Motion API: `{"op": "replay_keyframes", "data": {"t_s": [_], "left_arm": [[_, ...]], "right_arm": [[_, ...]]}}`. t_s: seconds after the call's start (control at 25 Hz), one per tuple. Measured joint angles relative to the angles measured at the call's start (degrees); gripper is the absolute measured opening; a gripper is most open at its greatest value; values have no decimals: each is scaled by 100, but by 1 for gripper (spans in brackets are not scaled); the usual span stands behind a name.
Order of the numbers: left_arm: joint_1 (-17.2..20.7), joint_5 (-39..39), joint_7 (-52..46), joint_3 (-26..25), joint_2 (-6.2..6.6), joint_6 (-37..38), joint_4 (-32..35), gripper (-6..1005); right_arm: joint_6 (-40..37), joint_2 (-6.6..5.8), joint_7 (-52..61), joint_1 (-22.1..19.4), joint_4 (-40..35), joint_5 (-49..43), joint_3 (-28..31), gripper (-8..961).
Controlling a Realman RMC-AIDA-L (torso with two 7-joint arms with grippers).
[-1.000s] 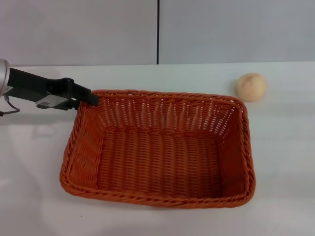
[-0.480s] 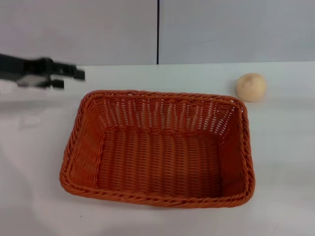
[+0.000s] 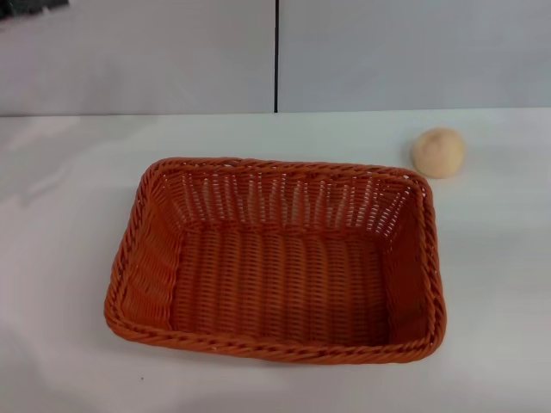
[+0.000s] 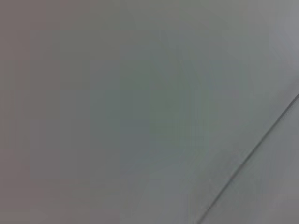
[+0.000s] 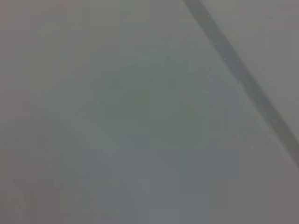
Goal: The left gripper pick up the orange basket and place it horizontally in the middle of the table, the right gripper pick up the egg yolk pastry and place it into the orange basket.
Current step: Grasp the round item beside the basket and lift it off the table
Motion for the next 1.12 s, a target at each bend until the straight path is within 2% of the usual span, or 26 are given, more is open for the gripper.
{"op": "replay_keyframes", "data": {"t_s": [0.08,0.12,0.16,0.24,0.28,0.32,0.36,0.4,0.44,0.52,0.56,0.6,0.68,0.72,0.76,0.84,0.88,0.92,0.96,1.08,1.12], "left_arm": [[166,-622,690,-8,-166,-86,-6,813],[334,-1254,1378,-22,-359,-131,-9,813],[334,-1254,1378,-22,-359,-131,-9,813],[450,-1694,1902,-5,-475,-155,-68,813],[492,-1919,2182,14,-505,-168,-203,813],[515,-2171,2566,33,-499,-177,-513,813],[515,-2171,2566,33,-499,-177,-513,813],[506,-2288,2976,23,-477,-199,-881,813],[506,-2288,2976,23,-477,-199,-881,813],[488,-2303,3374,40,-487,-172,-1101,813],[488,-2303,3374,40,-487,-172,-1101,813],[485,-2324,3467,57,-498,-124,-1120,813],[479,-2397,3622,101,-516,-14,-1182,813],[474,-2450,3694,141,-515,21,-1227,813],[474,-2450,3694,141,-515,21,-1227,813],[469,-2596,3816,251,-515,88,-1298,813],[469,-2596,3816,251,-515,88,-1298,813],[477,-2866,4065,316,-523,253,-1484,813],[476,-2896,4101,319,-523,276,-1531,813],[458,-3023,4233,364,-519,365,-1717,813],[451,-3045,4239,439,-513,378,-1742,813]], "right_arm": [[-26,-81,689,84,-426,-801,9,614],[-122,-200,1408,270,-757,-1668,72,614],[-122,-200,1408,270,-757,-1668,72,614],[-290,-347,1916,553,-900,-2642,271,614],[-368,-424,2126,728,-926,-3144,411,614],[-426,-569,2463,1067,-947,-4036,643,614],[-426,-569,2463,1067,-947,-4036,643,614],[-405,-677,2717,1417,-952,-4858,717,614],[-405,-677,2717,1417,-952,-4858,717,614],[-358,-763,3060,1912,-958,-5711,456,614],[-358,-763,3060,1912,-958,-5711,456,614],[-216,-774,3239,2140,-947,-5969,76,614],[-137,-774,3310,2218,-936,-6034,-119,614],[137,-762,3493,2337,-919,-6096,-637,614],[137,-762,3493,2337,-919,-6096,-637,614],[589,-711,3838,2498,-839,-6164,-1409,614],[589,-711,3838,2498,-839,-6164,-1409,614],[957,-648,4012,2628,-690,-6232,-1830,614],[957,-648,4012,2628,-690,-6232,-1830,614],[1337,-483,4115,2774,-545,-6355,-2158,614],[1516,-320,4132,2837,-525,-6501,-2215,614]]}}
